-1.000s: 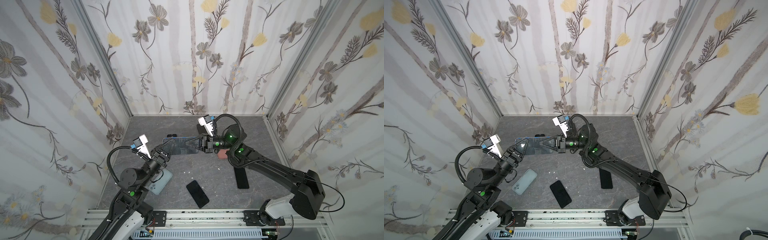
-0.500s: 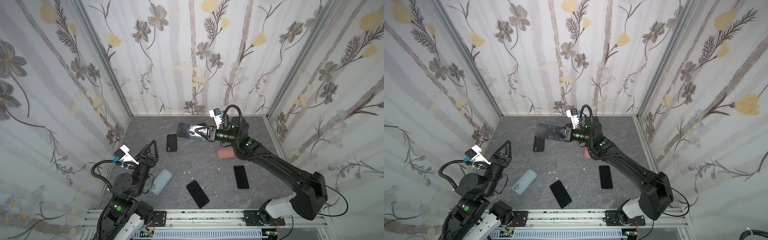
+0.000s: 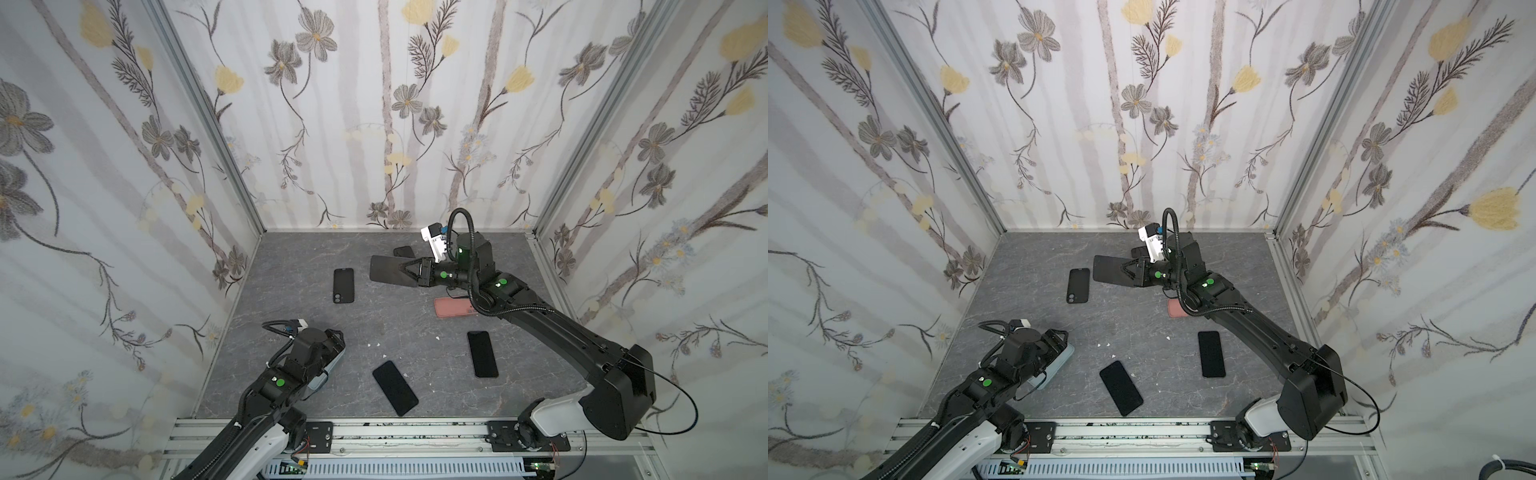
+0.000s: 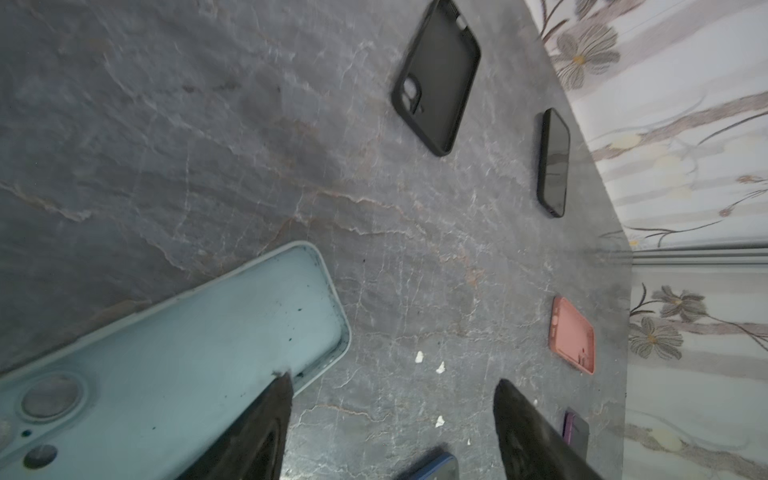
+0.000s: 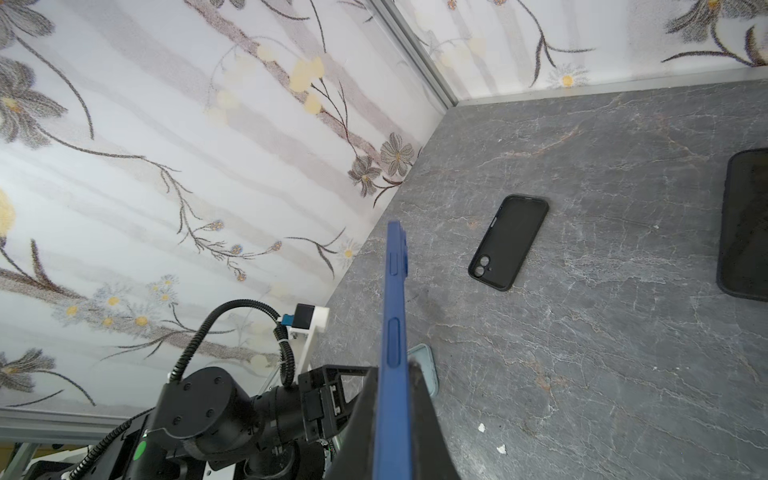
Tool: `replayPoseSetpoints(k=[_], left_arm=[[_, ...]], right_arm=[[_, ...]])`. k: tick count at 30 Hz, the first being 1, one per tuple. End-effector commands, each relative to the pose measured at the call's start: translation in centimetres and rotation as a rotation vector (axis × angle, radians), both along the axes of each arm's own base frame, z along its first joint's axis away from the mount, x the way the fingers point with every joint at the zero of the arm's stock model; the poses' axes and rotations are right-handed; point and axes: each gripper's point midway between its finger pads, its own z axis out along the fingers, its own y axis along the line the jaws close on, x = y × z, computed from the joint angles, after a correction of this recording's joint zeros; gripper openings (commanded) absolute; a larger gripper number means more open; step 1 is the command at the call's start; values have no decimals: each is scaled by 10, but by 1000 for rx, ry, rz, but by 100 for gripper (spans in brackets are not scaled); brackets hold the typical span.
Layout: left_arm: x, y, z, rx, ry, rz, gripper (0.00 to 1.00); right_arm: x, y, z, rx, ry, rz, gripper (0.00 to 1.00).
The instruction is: Put the phone into the phone case
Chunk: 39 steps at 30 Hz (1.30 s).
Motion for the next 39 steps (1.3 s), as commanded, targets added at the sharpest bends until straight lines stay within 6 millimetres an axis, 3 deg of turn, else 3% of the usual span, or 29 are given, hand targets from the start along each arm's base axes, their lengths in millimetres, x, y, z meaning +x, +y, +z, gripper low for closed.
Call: replayPoseSetpoints(k=[1,6,11,20,25,29,35,39], left_arm=[[-1,-13,-10,-74,22,-24,76],[-3,-16,-28,-70,47,-38,76],[3,-22,-35,-62,41,-61,76],[31,-40,-40,51,-22,-195,77],[44,-71,-37,74,-53,-349,75],[46,-111,-23,86,-132,-509,74],[24,-175,-21,40,-154,-755,73],[19,-197,-7,18,-158,-820,72]], right_arm=[[0,2,19,34,-51,2,0],[-3,-3,15,13,-56,-27,0],[-3,-5,2,-5,-44,-36,0],[0,6,1,6,-37,1,0],[-1,4,-1,2,-41,2,0],[1,3,-10,-8,-32,-10,0],[4,16,2,18,-22,39,0],[9,15,6,26,-35,16,0]])
